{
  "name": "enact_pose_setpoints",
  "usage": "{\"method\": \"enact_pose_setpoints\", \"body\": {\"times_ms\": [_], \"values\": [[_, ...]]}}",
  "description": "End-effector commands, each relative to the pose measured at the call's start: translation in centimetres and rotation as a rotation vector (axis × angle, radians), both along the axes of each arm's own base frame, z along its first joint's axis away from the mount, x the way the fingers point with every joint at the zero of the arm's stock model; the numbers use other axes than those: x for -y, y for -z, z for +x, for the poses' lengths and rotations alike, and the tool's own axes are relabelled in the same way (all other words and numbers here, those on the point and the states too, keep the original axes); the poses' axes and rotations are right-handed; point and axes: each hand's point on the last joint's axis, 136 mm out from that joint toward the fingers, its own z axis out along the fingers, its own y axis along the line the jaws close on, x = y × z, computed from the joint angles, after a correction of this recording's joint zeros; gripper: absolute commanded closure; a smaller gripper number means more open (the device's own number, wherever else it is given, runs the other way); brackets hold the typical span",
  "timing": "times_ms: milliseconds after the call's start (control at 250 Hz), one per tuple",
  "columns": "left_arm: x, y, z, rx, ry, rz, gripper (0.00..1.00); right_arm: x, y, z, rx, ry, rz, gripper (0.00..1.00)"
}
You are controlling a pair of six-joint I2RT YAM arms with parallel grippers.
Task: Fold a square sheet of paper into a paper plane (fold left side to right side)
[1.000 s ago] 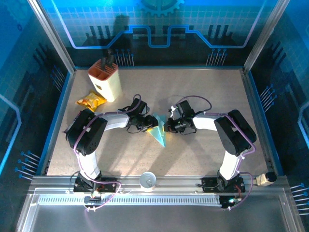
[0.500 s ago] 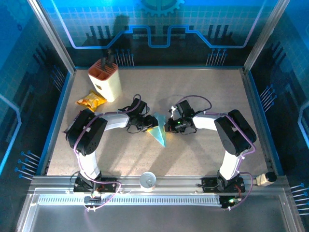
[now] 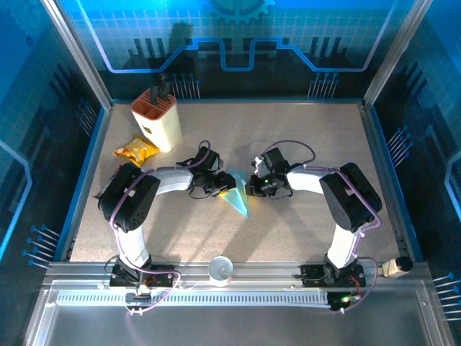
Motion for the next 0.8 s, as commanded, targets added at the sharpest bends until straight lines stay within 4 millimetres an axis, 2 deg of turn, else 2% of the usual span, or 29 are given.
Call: {"method": "enact_pose_setpoints", "body": {"times_ms": [0,795], "values": [[-0.3,1.2,-0.6,-0.029,0.017,0.044,0.59,0.5,0.3,0.7,0.001,0.007,-0.023,0.91],[-0.9,2.3,-0.9,-0.051,0.023,0.094,0.59,0.7,0.6,1.1,0.017,-0.017,-0.087,0.92]]}}
